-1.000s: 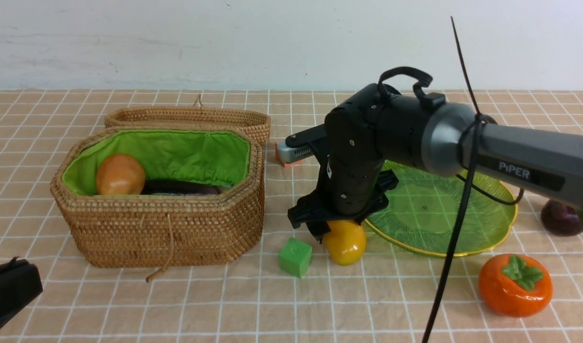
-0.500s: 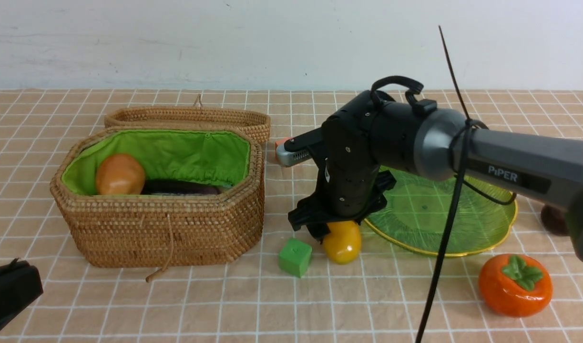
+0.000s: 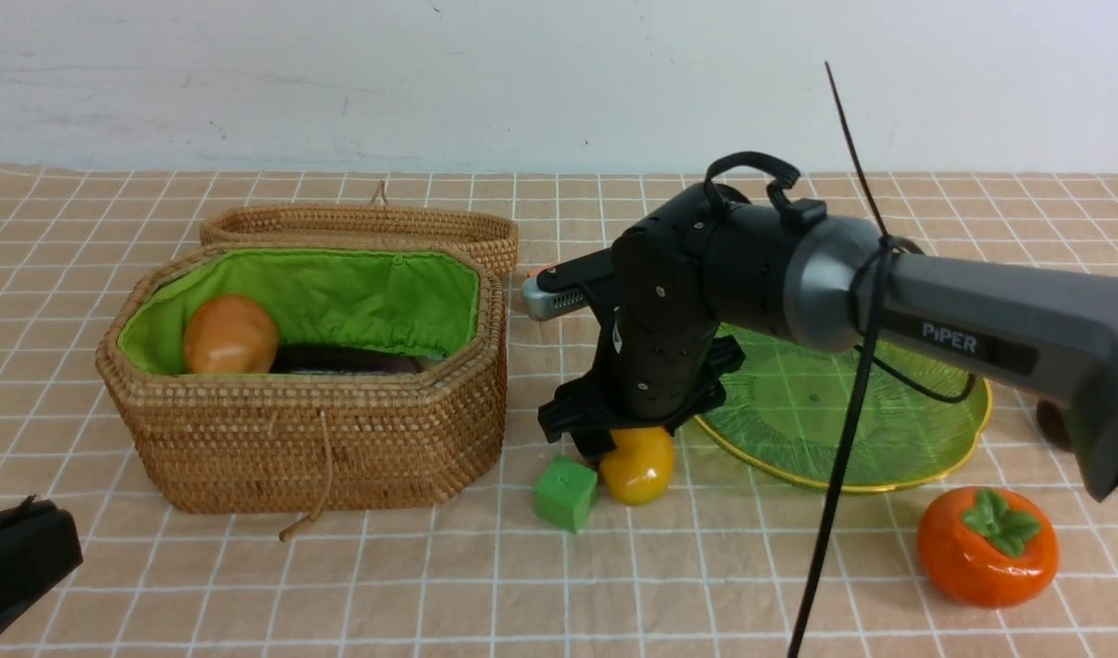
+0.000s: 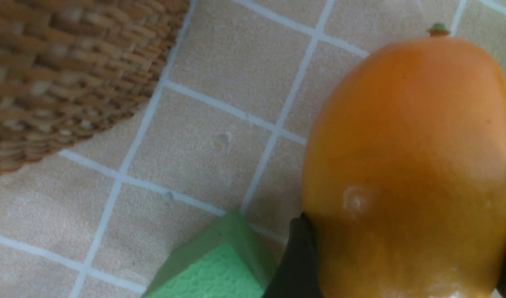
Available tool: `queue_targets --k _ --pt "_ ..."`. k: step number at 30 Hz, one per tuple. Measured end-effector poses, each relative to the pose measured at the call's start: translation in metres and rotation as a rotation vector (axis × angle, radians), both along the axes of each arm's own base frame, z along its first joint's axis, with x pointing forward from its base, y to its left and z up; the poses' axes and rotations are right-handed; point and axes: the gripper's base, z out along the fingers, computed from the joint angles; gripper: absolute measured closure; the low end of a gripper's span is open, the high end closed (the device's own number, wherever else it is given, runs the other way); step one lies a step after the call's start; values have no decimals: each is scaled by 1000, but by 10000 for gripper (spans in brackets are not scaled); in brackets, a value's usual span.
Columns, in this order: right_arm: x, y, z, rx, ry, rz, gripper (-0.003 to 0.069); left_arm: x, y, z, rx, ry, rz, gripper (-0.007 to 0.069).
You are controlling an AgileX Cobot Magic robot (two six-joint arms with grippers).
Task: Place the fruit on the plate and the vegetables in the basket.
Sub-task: Use the right arm to grab a mango and put it into the right plate
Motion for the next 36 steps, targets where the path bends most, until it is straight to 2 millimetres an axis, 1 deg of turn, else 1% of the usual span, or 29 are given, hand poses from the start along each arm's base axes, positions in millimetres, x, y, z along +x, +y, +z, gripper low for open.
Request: queue_targets --k 9,19,27,33,36 --pt "4 5 -6 35 -17 -2 78 0 0 0 0 0 0 638" --pt "5 10 1 79 34 -30 58 0 0 0 1 1 0 638" --pt "6 13 1 93 49 -47 57 0 0 0 0 2 0 638" --pt "9 16 -8 104 47 -66 54 0 0 0 0 2 0 637" --pt "12 16 -16 92 51 -65 53 0 0 0 0 2 0 637"
